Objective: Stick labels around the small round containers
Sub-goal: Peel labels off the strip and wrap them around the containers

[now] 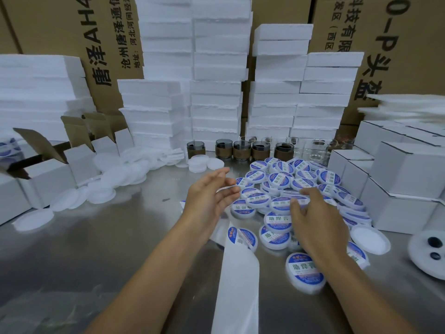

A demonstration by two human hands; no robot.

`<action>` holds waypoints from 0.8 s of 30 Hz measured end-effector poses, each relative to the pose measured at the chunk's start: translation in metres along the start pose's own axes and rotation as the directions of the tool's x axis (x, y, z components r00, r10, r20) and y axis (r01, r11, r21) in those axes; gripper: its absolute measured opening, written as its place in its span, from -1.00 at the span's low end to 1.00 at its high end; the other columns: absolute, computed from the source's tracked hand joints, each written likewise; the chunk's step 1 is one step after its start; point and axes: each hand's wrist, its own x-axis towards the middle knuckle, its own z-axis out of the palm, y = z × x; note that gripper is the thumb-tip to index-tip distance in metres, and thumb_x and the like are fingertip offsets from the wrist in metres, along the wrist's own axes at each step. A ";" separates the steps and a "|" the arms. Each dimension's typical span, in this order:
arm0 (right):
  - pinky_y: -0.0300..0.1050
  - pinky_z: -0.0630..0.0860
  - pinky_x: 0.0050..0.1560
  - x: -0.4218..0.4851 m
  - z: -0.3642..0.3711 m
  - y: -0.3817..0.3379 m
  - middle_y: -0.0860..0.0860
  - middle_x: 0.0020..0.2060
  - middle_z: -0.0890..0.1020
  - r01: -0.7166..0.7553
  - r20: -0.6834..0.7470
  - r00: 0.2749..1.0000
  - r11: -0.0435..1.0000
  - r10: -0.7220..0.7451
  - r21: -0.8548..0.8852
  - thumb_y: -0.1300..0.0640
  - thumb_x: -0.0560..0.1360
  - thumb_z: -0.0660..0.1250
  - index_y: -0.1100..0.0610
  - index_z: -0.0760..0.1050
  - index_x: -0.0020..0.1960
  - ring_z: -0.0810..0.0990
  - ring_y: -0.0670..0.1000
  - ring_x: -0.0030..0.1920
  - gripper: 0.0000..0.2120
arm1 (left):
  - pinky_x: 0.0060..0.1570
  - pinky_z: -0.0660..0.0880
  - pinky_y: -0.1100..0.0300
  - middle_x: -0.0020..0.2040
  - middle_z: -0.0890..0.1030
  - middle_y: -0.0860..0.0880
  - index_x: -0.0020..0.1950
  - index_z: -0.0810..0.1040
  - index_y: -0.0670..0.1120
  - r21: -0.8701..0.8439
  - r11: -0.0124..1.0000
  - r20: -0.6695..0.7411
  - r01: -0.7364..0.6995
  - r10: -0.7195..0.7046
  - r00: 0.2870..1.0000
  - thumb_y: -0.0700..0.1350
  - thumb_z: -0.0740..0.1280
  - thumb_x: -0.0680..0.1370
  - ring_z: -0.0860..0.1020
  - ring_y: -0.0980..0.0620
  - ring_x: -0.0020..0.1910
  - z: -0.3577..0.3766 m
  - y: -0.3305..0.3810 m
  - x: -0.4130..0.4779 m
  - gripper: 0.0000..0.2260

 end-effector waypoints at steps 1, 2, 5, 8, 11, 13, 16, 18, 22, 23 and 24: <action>-0.12 0.32 -0.25 0.000 0.000 -0.001 -0.01 -0.15 0.65 0.026 -0.009 1.000 0.999 -0.027 -0.031 -0.02 0.56 0.15 0.04 0.37 0.28 0.56 0.07 -0.07 -0.68 | -0.27 0.58 0.24 -0.37 0.62 0.00 0.02 0.56 -0.13 0.009 1.000 0.011 -0.015 0.015 1.000 -0.24 0.24 0.58 0.63 0.04 -0.33 0.001 0.005 0.002 -0.89; -0.14 0.31 -0.26 0.001 0.001 -0.002 -0.02 -0.12 0.66 0.057 -0.018 0.998 0.996 -0.059 -0.062 -0.02 0.56 0.14 0.03 0.37 0.28 0.57 0.07 -0.04 -0.69 | -0.26 0.58 0.24 -0.37 0.62 -0.01 0.01 0.56 -0.13 0.015 0.999 0.020 -0.030 0.030 0.999 -0.24 0.24 0.58 0.63 0.04 -0.32 0.002 0.010 0.006 -0.89; -0.16 0.28 -0.29 0.002 0.001 -0.010 -0.03 -0.10 0.64 0.155 -0.023 0.987 0.973 -0.161 -0.172 -0.03 0.57 0.11 0.00 0.38 0.28 0.58 0.03 -0.04 -0.69 | -0.22 0.60 0.22 -0.33 0.62 -0.03 -0.04 0.57 -0.11 0.119 0.990 -0.009 -0.074 0.076 0.997 -0.26 0.23 0.58 0.64 0.03 -0.29 0.003 0.025 0.031 -0.87; -0.13 0.32 -0.32 0.002 0.000 -0.019 0.02 -0.20 0.64 0.248 0.013 0.967 0.936 -0.253 -0.251 0.03 0.52 0.24 0.08 0.50 0.16 0.59 0.07 -0.16 -0.75 | -0.14 0.58 0.21 -0.13 0.60 -0.09 0.00 0.58 -0.14 0.443 0.893 -0.114 -0.082 0.147 0.982 -0.29 0.24 0.56 0.59 0.02 -0.19 -0.005 0.030 0.074 -0.85; -0.15 0.41 -0.48 0.002 0.002 -0.022 0.05 -0.45 0.59 0.319 -0.051 0.935 0.897 -0.350 -0.306 0.14 0.32 0.49 0.17 0.60 -0.13 0.56 0.09 -0.43 -0.83 | 0.07 0.42 0.14 0.10 0.57 -0.11 0.13 0.56 -0.16 0.840 0.539 -0.126 -0.054 0.293 0.948 -0.25 0.23 0.56 0.52 -0.07 0.09 -0.027 0.022 0.120 -0.81; -0.15 0.42 -0.54 0.002 0.004 -0.022 0.04 -0.52 0.55 0.355 -0.084 0.913 0.878 -0.400 -0.321 0.16 0.22 0.55 0.17 0.60 -0.23 0.53 0.08 -0.51 -0.81 | 0.10 0.36 0.14 0.17 0.54 -0.17 0.20 0.52 -0.19 0.957 0.283 -0.037 -0.057 0.316 0.948 -0.22 0.25 0.56 0.48 -0.12 0.17 -0.042 0.015 0.145 -0.77; -0.12 0.44 -0.56 0.003 0.009 -0.019 0.02 -0.54 0.54 0.383 -0.104 0.896 0.871 -0.431 -0.308 0.16 0.18 0.57 0.15 0.61 -0.26 0.54 0.07 -0.51 -0.80 | 0.21 0.33 0.01 0.27 0.43 -0.23 0.32 0.44 -0.17 0.998 -0.018 0.060 -0.058 0.250 0.966 -0.15 0.25 0.57 0.38 -0.19 0.25 -0.053 0.001 0.173 -0.67; -0.10 0.47 -0.56 0.003 0.011 -0.016 0.01 -0.54 0.53 0.392 -0.117 0.890 0.871 -0.440 -0.295 0.16 0.18 0.57 0.15 0.62 -0.25 0.54 0.07 -0.51 -0.81 | 0.22 0.31 -0.01 0.30 0.38 -0.20 0.35 0.41 -0.13 0.980 -0.193 0.084 -0.042 0.213 0.974 -0.09 0.22 0.58 0.34 -0.19 0.28 -0.053 -0.008 0.186 -0.65; -0.13 0.47 -0.54 0.005 0.017 -0.010 -0.03 -0.55 0.52 0.410 -0.172 0.867 0.866 -0.468 -0.286 0.13 0.32 0.45 0.11 0.63 -0.27 0.53 0.04 -0.52 -0.95 | 0.19 0.30 0.02 0.27 0.41 -0.16 0.28 0.43 -0.11 0.945 -0.326 0.046 0.030 0.222 0.974 -0.04 0.18 0.59 0.35 -0.15 0.26 -0.054 -0.019 0.200 -0.70; -0.15 0.46 -0.53 0.006 0.016 -0.011 -0.04 -0.55 0.51 0.403 -0.181 0.869 0.872 -0.460 -0.278 0.10 0.39 0.33 0.10 0.63 -0.28 0.52 0.03 -0.52 -0.86 | 0.19 0.30 0.03 0.26 0.42 -0.16 0.26 0.44 -0.12 0.938 -0.344 0.043 0.042 0.237 0.971 -0.03 0.18 0.59 0.36 -0.15 0.25 -0.054 -0.019 0.203 -0.71; -0.16 0.45 -0.53 0.006 0.019 -0.010 -0.04 -0.56 0.51 0.414 -0.185 0.864 0.870 -0.468 -0.268 0.07 0.41 0.21 0.09 0.62 -0.29 0.51 0.02 -0.53 -0.76 | 0.19 0.30 0.03 0.25 0.43 -0.17 0.24 0.45 -0.13 0.931 -0.362 0.040 0.055 0.250 0.967 -0.02 0.18 0.59 0.37 -0.15 0.24 -0.054 -0.020 0.205 -0.71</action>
